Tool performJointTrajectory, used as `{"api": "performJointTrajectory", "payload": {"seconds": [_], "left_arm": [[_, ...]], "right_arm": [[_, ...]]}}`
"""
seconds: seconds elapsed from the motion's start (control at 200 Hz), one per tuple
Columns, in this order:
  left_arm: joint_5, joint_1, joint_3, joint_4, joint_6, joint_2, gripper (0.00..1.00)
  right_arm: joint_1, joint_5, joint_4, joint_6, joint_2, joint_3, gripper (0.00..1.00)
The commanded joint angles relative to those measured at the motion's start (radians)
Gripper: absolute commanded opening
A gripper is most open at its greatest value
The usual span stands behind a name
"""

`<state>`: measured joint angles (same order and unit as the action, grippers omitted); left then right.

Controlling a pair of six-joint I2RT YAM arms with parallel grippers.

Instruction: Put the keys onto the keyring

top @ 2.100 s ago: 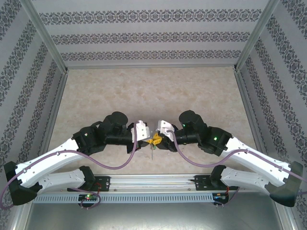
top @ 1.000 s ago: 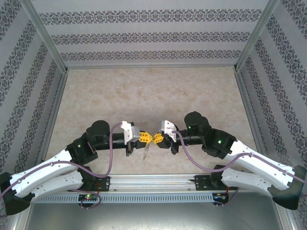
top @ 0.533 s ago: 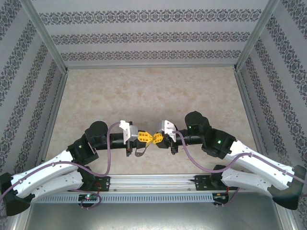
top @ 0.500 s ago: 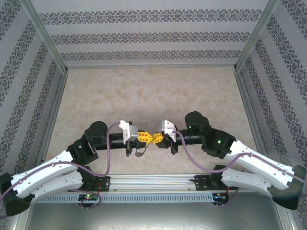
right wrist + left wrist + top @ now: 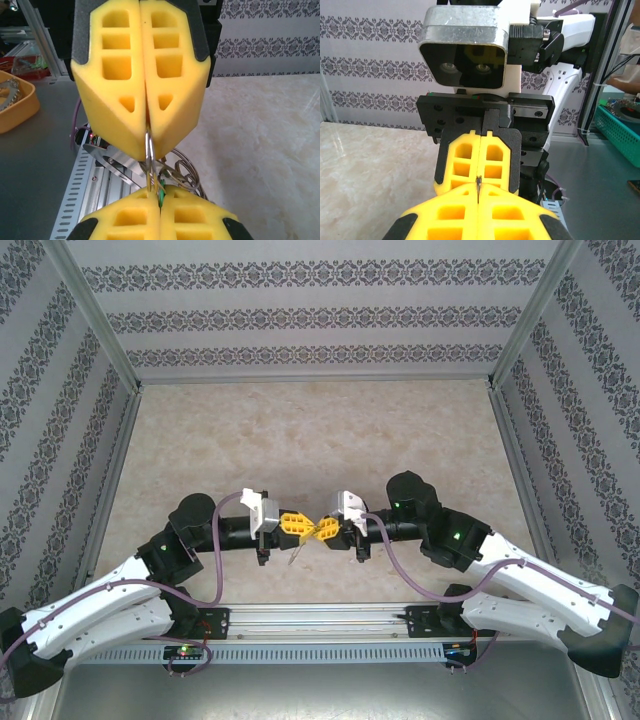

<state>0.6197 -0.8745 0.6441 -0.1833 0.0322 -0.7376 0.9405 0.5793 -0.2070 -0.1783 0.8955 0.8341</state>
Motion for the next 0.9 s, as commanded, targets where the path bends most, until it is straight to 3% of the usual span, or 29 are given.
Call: {"api": "performJointTrajectory", "payload": {"seconds": [0.0, 0.535, 0.899], "left_arm": [[0.032, 0.019, -0.004, -0.158, 0.036, 0.03, 0.0], [0.128, 0.037, -0.007, -0.304, 0.142, -0.015, 0.0], [0.129, 0.037, 0.012, -0.254, 0.119, -0.017, 0.0]], "right_arm": [[0.012, 0.039, 0.013, 0.016, -0.028, -0.024, 0.0], [0.011, 0.07, 0.046, 0.038, -0.014, -0.005, 0.0], [0.011, 0.08, 0.068, 0.039, -0.003, -0.002, 0.0]]}}
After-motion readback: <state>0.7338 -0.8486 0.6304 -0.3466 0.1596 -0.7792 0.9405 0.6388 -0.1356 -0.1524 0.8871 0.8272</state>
